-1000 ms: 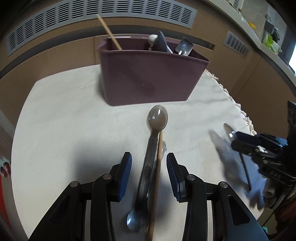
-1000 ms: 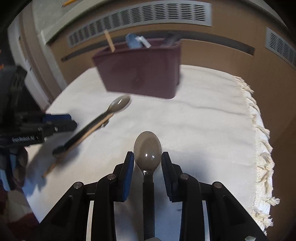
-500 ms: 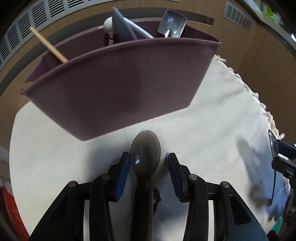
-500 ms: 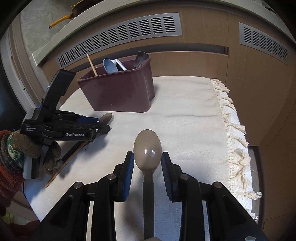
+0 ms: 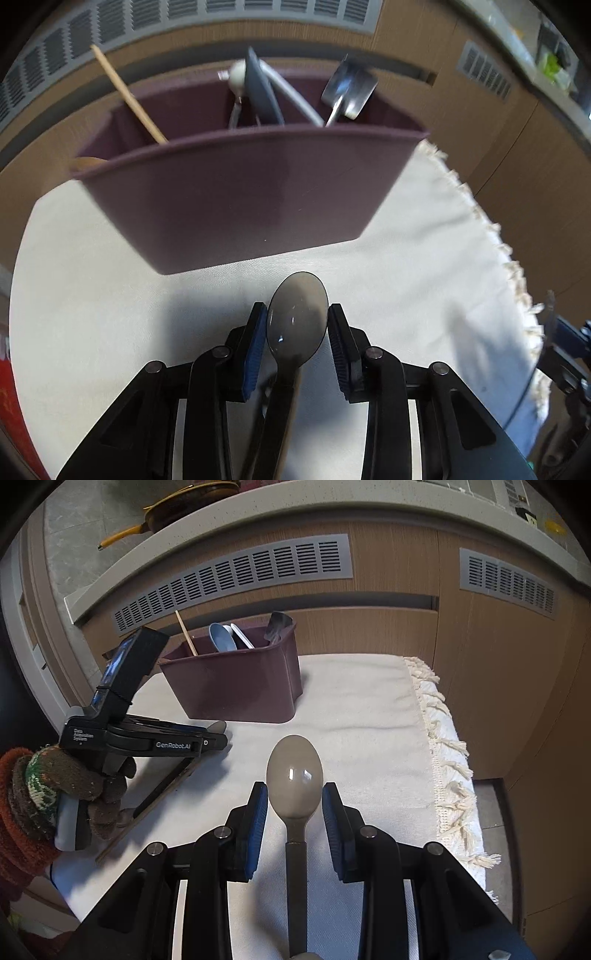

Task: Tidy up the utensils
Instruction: 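Carry both brown spoons over the caddy and open both tools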

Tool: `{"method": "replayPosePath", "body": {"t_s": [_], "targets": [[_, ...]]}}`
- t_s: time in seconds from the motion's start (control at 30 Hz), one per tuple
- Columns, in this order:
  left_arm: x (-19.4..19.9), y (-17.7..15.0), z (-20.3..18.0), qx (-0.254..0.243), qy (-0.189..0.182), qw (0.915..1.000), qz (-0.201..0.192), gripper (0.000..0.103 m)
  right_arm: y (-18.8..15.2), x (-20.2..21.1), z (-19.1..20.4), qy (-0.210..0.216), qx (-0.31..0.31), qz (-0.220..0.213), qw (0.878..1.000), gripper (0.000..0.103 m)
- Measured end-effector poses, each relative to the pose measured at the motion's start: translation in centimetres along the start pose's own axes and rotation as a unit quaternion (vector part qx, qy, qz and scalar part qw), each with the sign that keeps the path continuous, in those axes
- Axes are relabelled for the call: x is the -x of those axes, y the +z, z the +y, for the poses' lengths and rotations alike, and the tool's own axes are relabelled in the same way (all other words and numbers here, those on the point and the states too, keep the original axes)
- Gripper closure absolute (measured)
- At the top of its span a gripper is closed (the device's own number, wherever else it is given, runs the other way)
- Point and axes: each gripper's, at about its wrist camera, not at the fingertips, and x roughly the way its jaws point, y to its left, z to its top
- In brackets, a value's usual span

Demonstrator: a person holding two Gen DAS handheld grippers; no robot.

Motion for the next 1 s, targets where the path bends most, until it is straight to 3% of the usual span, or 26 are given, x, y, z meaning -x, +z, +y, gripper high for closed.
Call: {"method": "replayPosePath", "body": {"t_s": [0.4, 0.8, 0.83, 0.87, 0.9, 0.97, 1.0], "targets": [[8.7, -3.8, -0.5, 0.011, -0.031, 0.9953, -0.091, 0.069, 0.1, 0.9, 0.4, 0.003, 0.001, -0.016, 1.0, 0.075], [13.9, -2.0, 2.0, 0.04, -0.052, 0.9818, -0.178, 0.07, 3.1, 1.0, 0.6, 0.004, 0.0, -0.033, 0.999, 0.075], [14.8, -1.4, 2.2, 0.041, -0.055, 0.9789, -0.193, 0.088, 3.7, 1.2, 0.7, 0.006, 0.002, -0.038, 0.999, 0.075], [15.5, -1.0, 2.5, 0.043, -0.057, 0.9768, -0.202, 0.095, 4.5, 1.5, 0.8, 0.008, 0.006, -0.046, 0.999, 0.076], [16.2, -0.3, 2.9, 0.048, -0.063, 0.9736, -0.214, 0.095, 5.6, 1.9, 1.0, 0.008, 0.01, -0.058, 0.998, 0.076], [17.6, 1.3, 3.6, 0.059, -0.075, 0.9661, -0.24, 0.096, 7.6, 2.6, 1.4, 0.015, 0.019, -0.078, 0.997, 0.094], [18.4, 2.0, 3.9, 0.06, -0.077, 0.9625, -0.253, 0.096, 8.7, 3.0, 1.6, 0.019, 0.022, -0.09, 0.996, 0.097]]}}
